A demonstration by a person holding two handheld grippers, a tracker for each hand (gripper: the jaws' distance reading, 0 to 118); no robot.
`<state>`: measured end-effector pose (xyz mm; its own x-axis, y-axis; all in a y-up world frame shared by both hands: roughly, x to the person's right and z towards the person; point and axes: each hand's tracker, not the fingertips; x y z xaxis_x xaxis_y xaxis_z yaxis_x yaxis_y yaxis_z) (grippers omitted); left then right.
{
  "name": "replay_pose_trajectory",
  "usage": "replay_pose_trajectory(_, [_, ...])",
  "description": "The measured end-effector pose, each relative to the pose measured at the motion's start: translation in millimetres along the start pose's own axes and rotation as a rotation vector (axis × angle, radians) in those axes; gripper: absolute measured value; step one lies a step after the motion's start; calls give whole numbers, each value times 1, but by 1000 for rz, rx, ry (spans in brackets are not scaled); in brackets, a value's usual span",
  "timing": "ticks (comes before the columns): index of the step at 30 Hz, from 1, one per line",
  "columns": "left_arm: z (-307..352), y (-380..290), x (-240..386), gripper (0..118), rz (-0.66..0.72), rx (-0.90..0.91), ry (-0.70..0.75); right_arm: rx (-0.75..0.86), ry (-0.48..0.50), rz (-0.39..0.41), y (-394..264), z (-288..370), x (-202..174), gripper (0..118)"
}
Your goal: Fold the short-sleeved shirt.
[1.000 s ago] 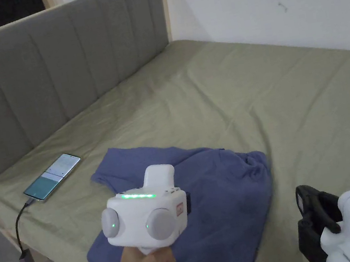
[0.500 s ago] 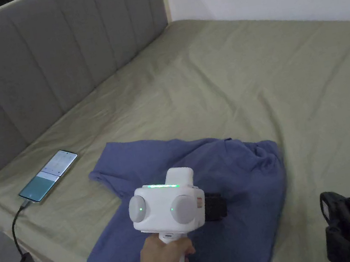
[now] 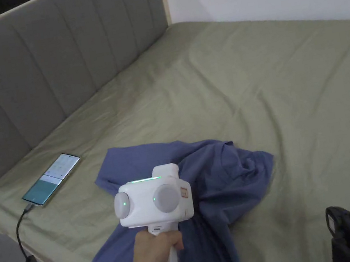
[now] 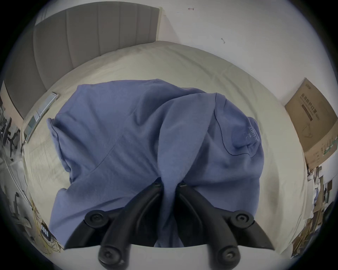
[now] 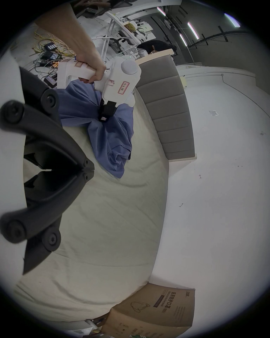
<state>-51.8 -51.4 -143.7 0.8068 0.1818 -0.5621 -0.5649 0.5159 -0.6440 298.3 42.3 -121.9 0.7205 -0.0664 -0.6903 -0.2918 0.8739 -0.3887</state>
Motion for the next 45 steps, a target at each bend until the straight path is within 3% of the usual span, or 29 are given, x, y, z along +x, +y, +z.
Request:
replay_pose_trajectory(9, [45,9,11,4,9,42,-2,39,-57,-23,4,32,26,0])
replay_pose_trajectory(13, [97,20,36,4,-91,96,-51,88,-93,-63,7,59,47,0])
replay_pose_trajectory(20, [205,33,121,4,-198,247,-190,186,-187,-146,8,123,90,0])
replay_pose_trajectory(28, [306,13,277,4,-497,391,-425,302,-381,-277,-3,210,160,0])
replay_pose_trajectory(34, [292,-40,389,4,-679,337,-571,318,-621,-310,-24,263,197,0])
replay_pose_trajectory(38, [226,-92,441,4,-615,99,-758,296,-653,-344,-45,279,215,0])
replay_pose_trajectory(40, [185,-129,467,4,-697,41,-658,254,-667,-374,-57,277,223,0])
replay_pose_trajectory(44, [91,-198,482,4,-660,-277,-630,187,-663,-396,-79,270,233,0])
replay_pose_trajectory(45, [76,-209,479,4,-679,-289,-599,166,-665,-390,-82,269,235,0])
